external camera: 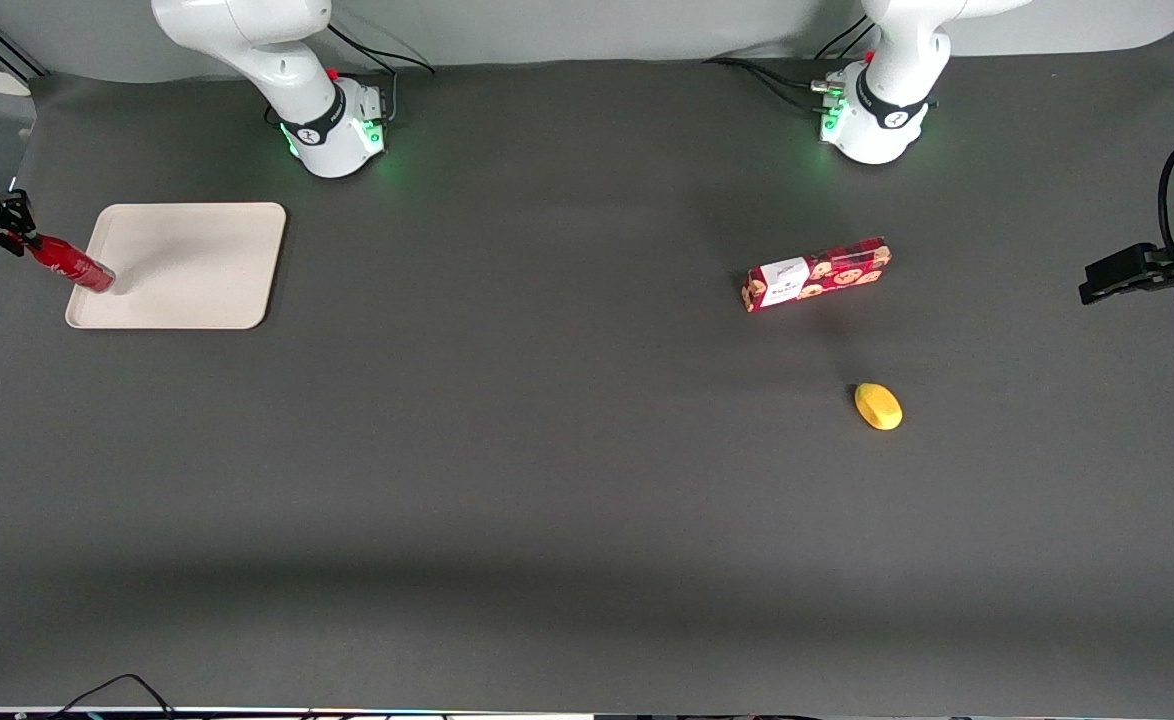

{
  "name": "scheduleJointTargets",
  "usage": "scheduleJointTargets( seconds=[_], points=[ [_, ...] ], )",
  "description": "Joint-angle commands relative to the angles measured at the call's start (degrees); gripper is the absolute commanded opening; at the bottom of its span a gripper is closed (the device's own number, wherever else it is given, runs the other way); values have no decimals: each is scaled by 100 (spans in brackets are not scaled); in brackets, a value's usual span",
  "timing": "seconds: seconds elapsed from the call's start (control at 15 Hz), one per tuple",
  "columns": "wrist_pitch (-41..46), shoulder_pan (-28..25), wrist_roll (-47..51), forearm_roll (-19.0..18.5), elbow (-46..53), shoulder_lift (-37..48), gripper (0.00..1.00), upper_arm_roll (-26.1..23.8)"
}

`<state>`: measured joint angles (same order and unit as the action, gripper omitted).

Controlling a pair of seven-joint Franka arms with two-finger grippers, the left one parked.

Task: Place coke bottle on tray
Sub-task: 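Lower the bottle onto the tray and open the right gripper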

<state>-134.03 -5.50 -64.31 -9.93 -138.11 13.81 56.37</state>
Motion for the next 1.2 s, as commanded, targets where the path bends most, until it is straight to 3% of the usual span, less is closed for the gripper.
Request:
scheduleJointTargets(
  seconds=[0.0,0.07,0.2,0.33,0.4,0.47,0.87,1.13],
  points=[
    [-386,-92,-310,-80,-198,157,6,329],
    [-422,-92,-354,-80,-216,157,8,348],
    [-440,-92,-354,-45,-243,148,29,357],
    [-440,-101,-363,130,-243,114,86,357],
    [-440,-101,-363,183,-243,78,95,357],
    [-440,-109,-363,193,-243,78,100,357],
    [155,-276,-337,193,98,122,100,269],
    [1709,-189,83,184,1275,148,100,-713]
  ],
)
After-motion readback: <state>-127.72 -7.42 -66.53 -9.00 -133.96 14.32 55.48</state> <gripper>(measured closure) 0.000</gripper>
